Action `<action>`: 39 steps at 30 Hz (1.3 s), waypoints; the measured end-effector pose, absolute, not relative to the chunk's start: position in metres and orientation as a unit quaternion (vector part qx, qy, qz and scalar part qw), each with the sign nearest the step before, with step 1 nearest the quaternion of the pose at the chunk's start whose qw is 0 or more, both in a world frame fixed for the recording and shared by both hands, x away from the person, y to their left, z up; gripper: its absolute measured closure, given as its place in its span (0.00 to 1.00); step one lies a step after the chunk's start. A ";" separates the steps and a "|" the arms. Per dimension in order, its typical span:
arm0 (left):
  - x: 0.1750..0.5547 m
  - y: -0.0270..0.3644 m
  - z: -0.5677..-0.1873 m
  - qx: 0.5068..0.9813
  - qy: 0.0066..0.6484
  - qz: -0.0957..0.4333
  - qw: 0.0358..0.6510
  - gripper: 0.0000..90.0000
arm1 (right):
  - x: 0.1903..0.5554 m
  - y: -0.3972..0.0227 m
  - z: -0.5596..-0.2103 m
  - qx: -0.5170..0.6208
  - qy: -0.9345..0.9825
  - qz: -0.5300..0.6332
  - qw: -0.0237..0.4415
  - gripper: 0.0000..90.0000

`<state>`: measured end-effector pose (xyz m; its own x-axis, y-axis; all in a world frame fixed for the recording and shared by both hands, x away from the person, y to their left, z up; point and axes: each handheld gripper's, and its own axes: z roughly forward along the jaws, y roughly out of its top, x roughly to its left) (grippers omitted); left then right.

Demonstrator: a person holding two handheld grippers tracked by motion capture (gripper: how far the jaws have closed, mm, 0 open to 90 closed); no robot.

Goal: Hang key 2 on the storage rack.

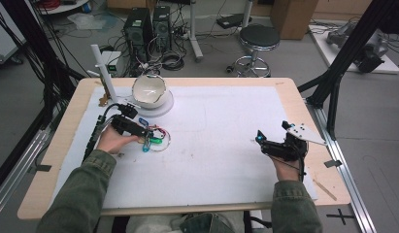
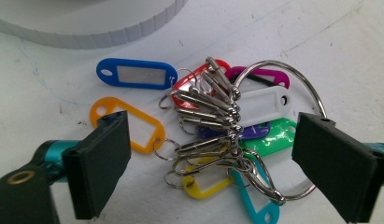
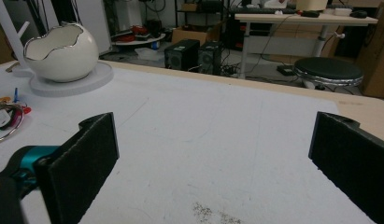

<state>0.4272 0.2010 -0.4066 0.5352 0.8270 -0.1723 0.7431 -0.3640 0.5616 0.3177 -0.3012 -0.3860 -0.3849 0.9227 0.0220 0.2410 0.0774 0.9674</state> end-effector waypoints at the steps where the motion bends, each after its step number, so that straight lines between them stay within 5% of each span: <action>1: 0.427 0.201 -0.407 0.825 0.475 0.069 0.299 0.18 | 0.318 -0.301 -0.386 0.444 0.655 0.513 0.332 0.01; 20: 0.427 0.193 -0.413 0.830 0.478 0.078 0.279 0.46 | 0.318 -0.301 -0.386 0.441 0.656 0.511 0.338 0.00; 27: 0.427 0.189 -0.416 0.838 0.467 0.087 0.269 0.66 | 0.318 -0.301 -0.386 0.441 0.657 0.510 0.337 0.00; 31: 0.426 0.191 -0.412 0.840 0.453 0.098 0.281 0.86 | 0.318 -0.301 -0.386 0.443 0.657 0.510 0.336 0.00; 39: 0.426 0.195 -0.410 0.842 0.450 0.095 0.281 0.91 | 0.318 -0.301 -0.386 0.443 0.656 0.510 0.336 0.01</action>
<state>0.4256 0.1947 -0.4101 0.5768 0.8116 -0.0926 0.7047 -0.4370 0.5589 0.3179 -0.3012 -0.3860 -0.3822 0.9240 0.0109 0.2380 0.0870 0.9674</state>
